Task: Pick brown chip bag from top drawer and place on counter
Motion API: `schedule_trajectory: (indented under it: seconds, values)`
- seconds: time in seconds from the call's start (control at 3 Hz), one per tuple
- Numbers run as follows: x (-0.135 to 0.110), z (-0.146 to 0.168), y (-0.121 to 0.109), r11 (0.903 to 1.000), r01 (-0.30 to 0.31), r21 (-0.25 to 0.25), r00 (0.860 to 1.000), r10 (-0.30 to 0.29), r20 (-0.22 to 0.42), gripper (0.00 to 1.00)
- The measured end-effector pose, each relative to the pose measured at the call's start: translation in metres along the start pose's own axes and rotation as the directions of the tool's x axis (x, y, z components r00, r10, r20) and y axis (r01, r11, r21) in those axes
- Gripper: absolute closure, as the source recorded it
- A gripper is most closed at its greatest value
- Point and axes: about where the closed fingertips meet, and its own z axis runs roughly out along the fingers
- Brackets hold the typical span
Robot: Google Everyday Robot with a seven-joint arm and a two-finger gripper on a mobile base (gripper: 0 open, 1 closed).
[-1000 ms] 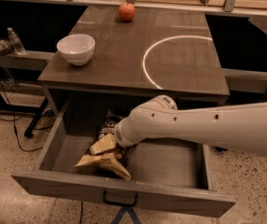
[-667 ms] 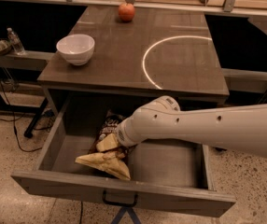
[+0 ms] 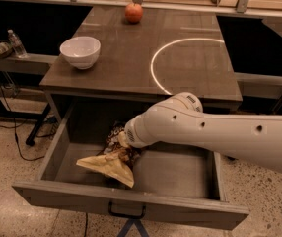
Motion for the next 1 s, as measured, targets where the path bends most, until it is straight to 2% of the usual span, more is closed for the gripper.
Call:
schedule_trajectory:
  seconds: [0.33,0.67,1.0]
  values:
    - [0.002,-0.013,0.018,0.9988,0.045,-0.022,0.998,-0.045,-0.036,1.00]
    - [0.006,-0.019,0.024,0.9977,0.061,-0.029,0.996,-0.062,-0.063,1.00]
    - [-0.010,-0.062,0.008,0.9870,0.157,0.035,0.985,-0.154,-0.073,1.00]
